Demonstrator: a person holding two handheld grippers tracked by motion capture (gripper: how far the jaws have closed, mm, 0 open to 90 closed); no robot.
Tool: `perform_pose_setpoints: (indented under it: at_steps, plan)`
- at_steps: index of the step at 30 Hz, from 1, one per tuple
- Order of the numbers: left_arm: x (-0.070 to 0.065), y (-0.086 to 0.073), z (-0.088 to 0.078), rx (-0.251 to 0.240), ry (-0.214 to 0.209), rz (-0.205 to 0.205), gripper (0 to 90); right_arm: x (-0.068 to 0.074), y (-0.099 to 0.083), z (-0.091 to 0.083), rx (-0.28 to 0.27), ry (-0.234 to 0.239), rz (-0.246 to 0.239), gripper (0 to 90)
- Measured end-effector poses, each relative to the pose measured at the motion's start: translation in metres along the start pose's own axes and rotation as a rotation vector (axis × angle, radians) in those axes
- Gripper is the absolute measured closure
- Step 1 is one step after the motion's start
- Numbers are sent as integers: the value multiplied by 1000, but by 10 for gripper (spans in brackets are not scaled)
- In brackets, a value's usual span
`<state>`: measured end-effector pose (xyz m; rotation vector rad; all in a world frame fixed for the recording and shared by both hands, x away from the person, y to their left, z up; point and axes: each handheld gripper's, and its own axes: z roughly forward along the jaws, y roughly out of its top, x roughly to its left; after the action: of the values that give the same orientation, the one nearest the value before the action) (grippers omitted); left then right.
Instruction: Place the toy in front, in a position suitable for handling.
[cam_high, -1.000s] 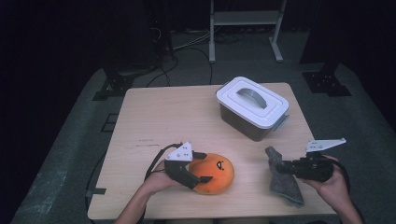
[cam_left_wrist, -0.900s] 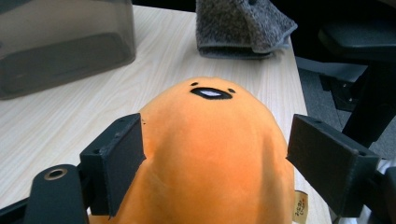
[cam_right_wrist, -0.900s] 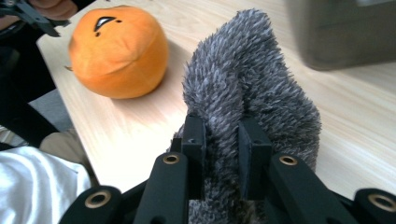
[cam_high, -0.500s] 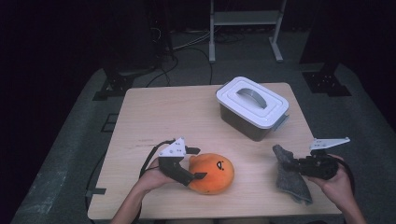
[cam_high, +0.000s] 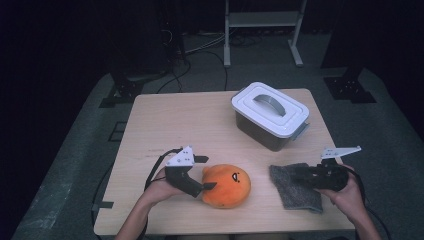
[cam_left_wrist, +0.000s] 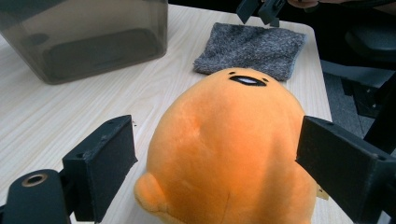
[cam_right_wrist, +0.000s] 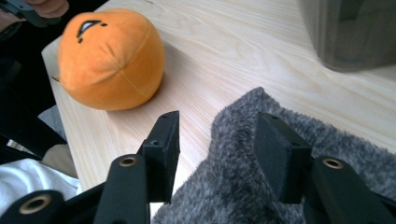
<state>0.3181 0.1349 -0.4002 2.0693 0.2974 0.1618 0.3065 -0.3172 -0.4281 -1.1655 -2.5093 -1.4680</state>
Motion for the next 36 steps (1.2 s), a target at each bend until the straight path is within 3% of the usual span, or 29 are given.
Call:
perform_pose_setpoints:
  at_steps: [14,20,31,36]
  plan:
    - [3,-6,-16,-10,48,-31,94,3,23,0,-68,48,-31,388]
    - [3,-20,-27,-15,82,-72,91,7,40,5,-52,68,-70,386]
    - [-6,-41,-46,9,127,-105,69,15,71,12,-37,91,-124,362]
    - [-4,-46,-56,-24,149,-117,69,19,83,15,-36,100,-141,362]
